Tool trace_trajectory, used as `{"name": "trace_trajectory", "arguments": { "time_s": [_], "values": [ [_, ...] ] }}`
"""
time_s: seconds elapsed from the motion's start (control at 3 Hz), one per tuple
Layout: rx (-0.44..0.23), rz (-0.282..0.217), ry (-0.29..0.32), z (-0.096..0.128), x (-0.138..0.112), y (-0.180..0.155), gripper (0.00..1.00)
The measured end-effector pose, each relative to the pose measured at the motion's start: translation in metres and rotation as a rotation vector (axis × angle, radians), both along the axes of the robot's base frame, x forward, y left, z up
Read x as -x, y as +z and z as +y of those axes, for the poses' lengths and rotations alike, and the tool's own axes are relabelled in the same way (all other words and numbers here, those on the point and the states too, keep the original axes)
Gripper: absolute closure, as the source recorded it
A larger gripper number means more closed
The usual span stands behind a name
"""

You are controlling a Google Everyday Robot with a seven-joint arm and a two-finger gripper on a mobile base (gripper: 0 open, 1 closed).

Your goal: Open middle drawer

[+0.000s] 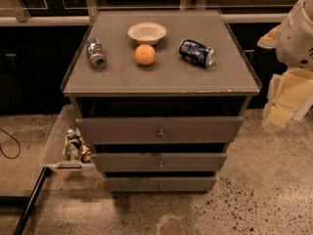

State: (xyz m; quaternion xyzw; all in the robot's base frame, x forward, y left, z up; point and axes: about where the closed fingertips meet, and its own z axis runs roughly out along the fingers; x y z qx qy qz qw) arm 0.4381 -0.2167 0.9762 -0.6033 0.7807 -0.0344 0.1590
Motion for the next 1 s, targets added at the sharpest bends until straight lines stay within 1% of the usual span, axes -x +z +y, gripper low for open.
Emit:
{"name": "trace_trajectory", "arguments": {
  "time_s": [0.33, 0.67, 1.0],
  "values": [
    [0.000, 0.000, 0.000, 0.000, 0.000, 0.000, 0.00],
    [0.003, 0.035, -0.019, -0.004, 0.001, -0.033, 0.00],
    [-0.005, 0.109, -0.044, -0.015, 0.000, -0.097, 0.00]
  ]
}}
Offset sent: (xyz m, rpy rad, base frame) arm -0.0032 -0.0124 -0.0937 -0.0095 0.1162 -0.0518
